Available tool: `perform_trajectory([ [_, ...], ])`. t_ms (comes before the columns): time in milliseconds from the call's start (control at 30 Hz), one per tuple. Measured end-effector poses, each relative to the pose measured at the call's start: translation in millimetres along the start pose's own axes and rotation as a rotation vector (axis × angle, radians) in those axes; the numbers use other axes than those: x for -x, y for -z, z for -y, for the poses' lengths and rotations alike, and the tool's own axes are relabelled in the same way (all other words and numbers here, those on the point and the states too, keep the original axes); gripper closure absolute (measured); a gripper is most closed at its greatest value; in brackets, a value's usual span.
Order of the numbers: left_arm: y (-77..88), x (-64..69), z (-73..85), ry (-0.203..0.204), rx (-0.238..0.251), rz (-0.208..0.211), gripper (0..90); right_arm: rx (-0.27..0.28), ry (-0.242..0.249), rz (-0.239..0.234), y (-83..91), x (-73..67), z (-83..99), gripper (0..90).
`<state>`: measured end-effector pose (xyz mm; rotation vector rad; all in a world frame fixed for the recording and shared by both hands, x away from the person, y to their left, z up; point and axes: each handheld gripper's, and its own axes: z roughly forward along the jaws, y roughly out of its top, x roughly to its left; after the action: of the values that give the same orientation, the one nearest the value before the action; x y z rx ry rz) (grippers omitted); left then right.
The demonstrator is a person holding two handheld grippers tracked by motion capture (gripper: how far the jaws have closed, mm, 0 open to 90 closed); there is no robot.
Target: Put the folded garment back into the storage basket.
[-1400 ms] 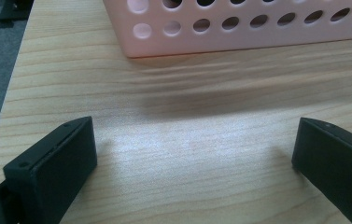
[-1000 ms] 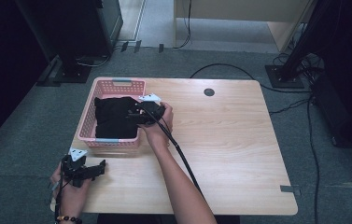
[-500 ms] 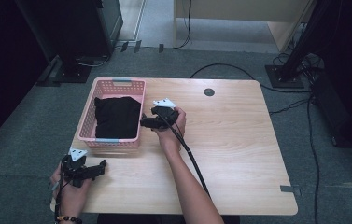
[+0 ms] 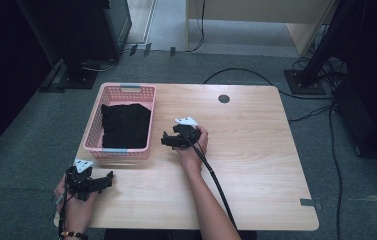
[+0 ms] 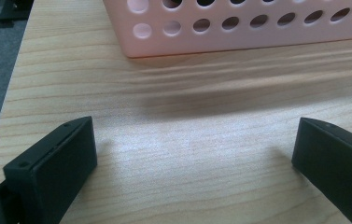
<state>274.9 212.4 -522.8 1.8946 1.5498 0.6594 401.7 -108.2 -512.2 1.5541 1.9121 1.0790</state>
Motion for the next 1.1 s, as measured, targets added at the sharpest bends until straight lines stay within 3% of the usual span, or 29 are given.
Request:
perform_trajectory([
  [233,0.2,-0.1,-0.1,-0.002,-0.003,0.0,0.0,-0.029,0.008,0.02,-1.8,6.6,11.1,0.0],
  [367,0.2,-0.2,0.0,-0.003,-0.003,0.0,0.0,-0.025,-0.013,0.002,0.4,10.5,12.3,0.0],
  [500,0.4,-0.2,0.0,-0.004,-0.004,-0.001,0.0,-0.072,-0.028,-0.008,0.2,11.8,13.9,0.0],
  [633,0.5,-0.1,0.2,-0.004,-0.004,-0.001,0.0,-0.076,-0.036,0.037,2.0,13.5,15.2,0.2],
  [1100,0.6,-0.1,0.3,-0.004,-0.005,-0.001,0.0,-0.119,0.05,0.105,4.8,14.9,18.7,0.1],
])
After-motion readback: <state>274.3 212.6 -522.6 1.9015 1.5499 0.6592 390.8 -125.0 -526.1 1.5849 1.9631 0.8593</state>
